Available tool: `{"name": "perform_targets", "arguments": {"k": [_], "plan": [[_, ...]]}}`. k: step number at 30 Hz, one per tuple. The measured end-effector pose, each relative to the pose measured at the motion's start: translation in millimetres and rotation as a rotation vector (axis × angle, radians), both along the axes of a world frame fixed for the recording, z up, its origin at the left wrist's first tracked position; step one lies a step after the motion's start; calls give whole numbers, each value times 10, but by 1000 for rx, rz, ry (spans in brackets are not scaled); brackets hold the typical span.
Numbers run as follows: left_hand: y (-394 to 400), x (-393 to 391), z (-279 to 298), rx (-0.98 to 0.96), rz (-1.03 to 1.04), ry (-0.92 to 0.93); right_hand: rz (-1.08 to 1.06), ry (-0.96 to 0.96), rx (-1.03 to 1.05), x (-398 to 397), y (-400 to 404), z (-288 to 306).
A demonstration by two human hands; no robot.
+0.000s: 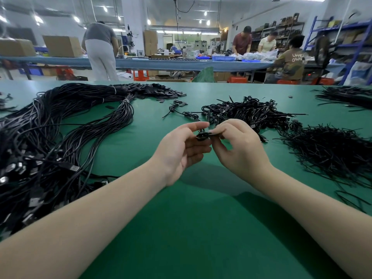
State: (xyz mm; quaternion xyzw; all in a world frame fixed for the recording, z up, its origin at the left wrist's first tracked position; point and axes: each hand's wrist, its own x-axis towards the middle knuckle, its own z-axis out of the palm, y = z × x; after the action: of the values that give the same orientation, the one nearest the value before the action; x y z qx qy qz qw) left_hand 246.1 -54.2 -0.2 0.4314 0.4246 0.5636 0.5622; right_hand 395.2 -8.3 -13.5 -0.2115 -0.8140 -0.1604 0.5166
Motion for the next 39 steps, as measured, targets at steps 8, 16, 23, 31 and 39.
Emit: {"name": "perform_targets", "arguments": {"k": [8, 16, 23, 31, 39], "plan": [[62, -59, -140, 527, 306, 687, 20, 88, -142, -12, -28, -8], [71, -83, -144, 487, 196, 520, 60, 142, -146, -25, -5, 19], [-2, 57, -43, 160, 175, 354, 57, 47, -32, -40, -16, 65], [170, -478, 536, -156, 41, 830, -131, 227, -206, 12, 195, 337], [776, -1857, 229, -337, 388, 1917, -1008, -68, -883, 237, 904, 515]]}}
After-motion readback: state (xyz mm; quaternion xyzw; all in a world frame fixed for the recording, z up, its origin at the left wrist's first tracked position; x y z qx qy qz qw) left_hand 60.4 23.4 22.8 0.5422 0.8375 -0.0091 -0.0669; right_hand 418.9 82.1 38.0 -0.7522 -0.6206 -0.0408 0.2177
